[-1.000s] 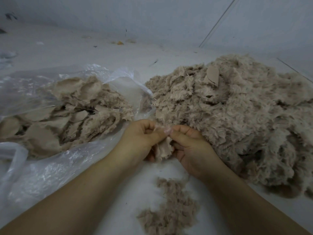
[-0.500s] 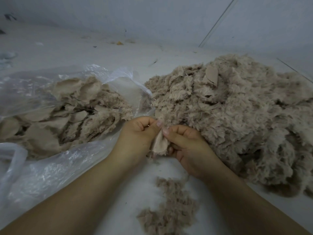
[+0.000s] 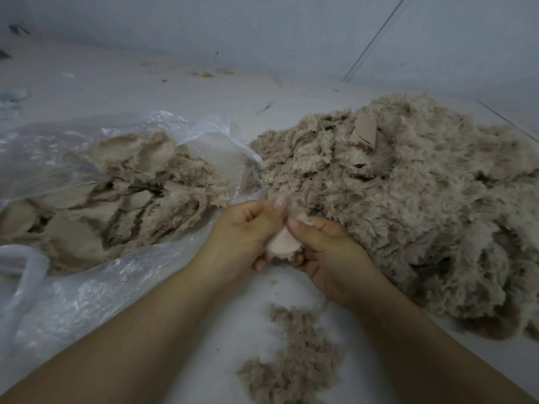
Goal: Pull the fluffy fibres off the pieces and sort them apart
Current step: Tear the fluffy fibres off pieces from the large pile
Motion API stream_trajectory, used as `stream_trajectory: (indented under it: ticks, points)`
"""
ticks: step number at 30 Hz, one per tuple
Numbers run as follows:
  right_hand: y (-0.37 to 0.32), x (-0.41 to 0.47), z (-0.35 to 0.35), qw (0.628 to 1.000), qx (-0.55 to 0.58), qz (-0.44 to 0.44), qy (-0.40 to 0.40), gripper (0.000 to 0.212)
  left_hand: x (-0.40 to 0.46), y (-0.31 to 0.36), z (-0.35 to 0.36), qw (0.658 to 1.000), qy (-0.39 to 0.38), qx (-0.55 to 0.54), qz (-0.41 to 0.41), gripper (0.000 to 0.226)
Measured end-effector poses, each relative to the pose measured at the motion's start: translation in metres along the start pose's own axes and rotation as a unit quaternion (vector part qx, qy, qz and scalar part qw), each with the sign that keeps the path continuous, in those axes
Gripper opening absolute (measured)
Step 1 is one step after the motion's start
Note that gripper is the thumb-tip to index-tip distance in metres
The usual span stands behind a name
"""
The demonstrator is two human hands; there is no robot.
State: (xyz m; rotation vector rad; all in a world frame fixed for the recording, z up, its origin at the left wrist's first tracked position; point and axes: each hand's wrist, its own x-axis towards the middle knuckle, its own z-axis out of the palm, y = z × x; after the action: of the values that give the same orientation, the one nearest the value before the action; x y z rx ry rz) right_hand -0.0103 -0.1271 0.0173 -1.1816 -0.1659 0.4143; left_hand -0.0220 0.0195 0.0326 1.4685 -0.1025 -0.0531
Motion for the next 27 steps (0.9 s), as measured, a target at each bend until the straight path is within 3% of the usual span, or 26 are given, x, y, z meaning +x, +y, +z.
stream_trajectory:
  ticks: [4, 7, 12, 19, 22, 24, 27]
  points:
    - [-0.005, 0.002, 0.002, 0.996, 0.060, 0.020, 0.060, 0.018, 0.004, 0.003, -0.015, 0.998, -0.013, -0.043, -0.054, 0.032]
    - [-0.006, 0.002, 0.003, 0.989, 0.090, 0.034, 0.116, 0.021, 0.007, 0.003, -0.024, 0.997, -0.008, -0.059, -0.047, 0.016]
    - [-0.006, -0.001, 0.004, 0.997, 0.050, 0.019, 0.055, 0.022, 0.005, -0.001, -0.019, 0.998, -0.029, -0.055, -0.030, 0.019]
    - [-0.005, 0.003, 0.005, 0.987, 0.118, 0.040, 0.105, 0.037, 0.006, 0.006, -0.029, 0.997, 0.001, -0.074, -0.026, 0.018]
    - [-0.006, 0.003, 0.005, 0.982, 0.136, 0.044, 0.119, 0.024, 0.006, 0.010, -0.031, 0.995, 0.006, -0.102, -0.016, 0.017]
    - [-0.006, 0.003, 0.004, 0.980, 0.146, 0.046, 0.125, 0.022, 0.004, 0.015, -0.039, 0.991, -0.037, -0.129, -0.007, 0.014]
    - [-0.005, 0.002, 0.003, 0.985, 0.112, 0.033, 0.124, 0.042, -0.004, 0.025, -0.050, 0.949, -0.291, -0.096, -0.075, 0.015]
